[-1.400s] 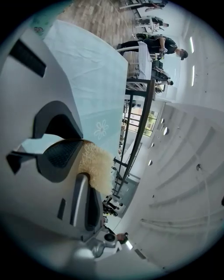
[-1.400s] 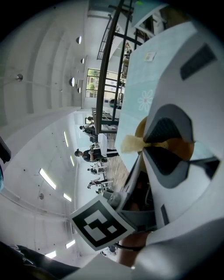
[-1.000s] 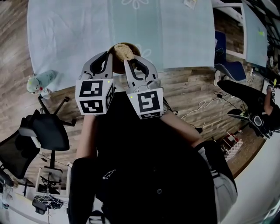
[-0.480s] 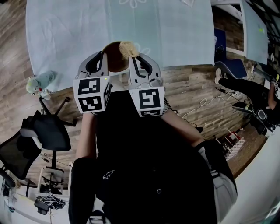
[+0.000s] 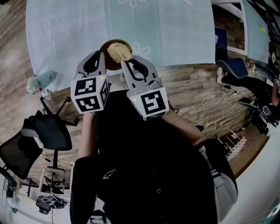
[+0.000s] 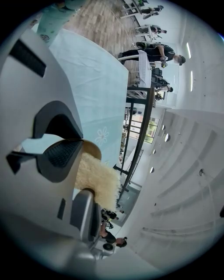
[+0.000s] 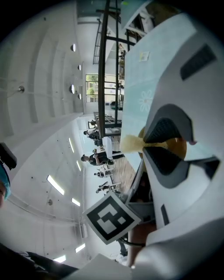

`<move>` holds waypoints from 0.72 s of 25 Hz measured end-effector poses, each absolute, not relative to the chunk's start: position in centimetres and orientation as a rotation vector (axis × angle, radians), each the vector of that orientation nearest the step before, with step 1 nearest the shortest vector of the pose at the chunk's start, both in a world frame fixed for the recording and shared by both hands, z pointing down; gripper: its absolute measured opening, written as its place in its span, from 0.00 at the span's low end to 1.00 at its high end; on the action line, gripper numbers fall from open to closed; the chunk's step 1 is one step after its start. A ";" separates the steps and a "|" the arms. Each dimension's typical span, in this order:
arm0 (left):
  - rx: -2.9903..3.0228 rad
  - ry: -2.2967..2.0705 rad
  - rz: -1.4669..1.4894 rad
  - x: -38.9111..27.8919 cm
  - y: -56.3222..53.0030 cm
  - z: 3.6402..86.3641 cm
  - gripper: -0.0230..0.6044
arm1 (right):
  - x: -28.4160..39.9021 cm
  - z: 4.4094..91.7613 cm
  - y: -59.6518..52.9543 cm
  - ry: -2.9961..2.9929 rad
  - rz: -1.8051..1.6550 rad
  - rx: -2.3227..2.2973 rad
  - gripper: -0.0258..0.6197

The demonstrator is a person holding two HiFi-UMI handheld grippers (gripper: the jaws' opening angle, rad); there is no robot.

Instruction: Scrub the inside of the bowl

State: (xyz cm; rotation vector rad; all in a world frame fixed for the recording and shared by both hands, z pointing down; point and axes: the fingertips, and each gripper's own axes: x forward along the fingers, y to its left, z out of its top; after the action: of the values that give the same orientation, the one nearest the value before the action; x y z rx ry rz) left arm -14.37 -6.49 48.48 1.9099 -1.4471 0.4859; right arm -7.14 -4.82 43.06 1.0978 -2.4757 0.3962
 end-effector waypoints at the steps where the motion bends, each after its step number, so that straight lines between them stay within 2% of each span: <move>1: 1.912 -1.444 0.461 -14.3 -6.6 48.2 0.08 | -7.7 43.2 -4.4 -2.491 0.429 1.055 0.10; 9: 1.956 -1.410 0.366 -13.1 -7.1 46.1 0.08 | -7.9 44.0 -4.4 -2.484 0.533 1.011 0.10; 18: 1.991 -1.392 0.441 -12.5 -6.5 46.0 0.08 | -7.2 45.4 -4.9 -2.316 0.354 1.065 0.09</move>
State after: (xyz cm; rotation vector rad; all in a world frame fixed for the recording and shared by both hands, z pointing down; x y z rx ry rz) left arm -12.54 -6.53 46.02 1.9915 -1.3915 0.4407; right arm -7.16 -4.86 45.36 1.0646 -2.3159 0.3535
